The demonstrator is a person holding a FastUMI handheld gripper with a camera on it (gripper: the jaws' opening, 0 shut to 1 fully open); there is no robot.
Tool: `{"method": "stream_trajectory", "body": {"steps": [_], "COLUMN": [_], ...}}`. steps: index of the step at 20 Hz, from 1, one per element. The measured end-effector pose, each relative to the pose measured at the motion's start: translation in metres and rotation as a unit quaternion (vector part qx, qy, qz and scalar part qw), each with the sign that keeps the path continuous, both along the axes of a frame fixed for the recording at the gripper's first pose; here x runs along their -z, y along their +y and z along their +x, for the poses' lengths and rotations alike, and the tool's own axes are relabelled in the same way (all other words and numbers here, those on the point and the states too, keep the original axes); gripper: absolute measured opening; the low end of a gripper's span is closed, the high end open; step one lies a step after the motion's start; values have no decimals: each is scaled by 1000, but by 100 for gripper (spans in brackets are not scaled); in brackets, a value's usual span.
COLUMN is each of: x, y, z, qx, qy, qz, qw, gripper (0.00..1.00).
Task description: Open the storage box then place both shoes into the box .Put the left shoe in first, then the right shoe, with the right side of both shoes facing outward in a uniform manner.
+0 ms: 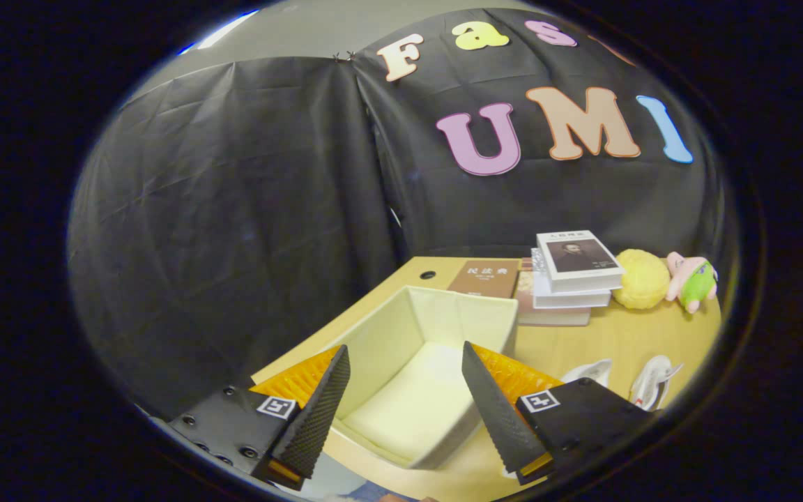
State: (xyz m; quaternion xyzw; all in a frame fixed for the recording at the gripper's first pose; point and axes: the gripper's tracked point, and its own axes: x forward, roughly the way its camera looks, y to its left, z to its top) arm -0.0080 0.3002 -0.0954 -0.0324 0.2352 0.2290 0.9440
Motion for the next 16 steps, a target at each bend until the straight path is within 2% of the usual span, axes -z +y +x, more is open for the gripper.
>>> {"method": "stream_trajectory", "body": {"steps": [10,16], "x": [42,65], "y": [-122,-166], "z": [-20,-20], "qx": [57,90], "qy": [23,51], "qz": [-56,-68], "qw": [997,992], "gripper": [100,100]}}
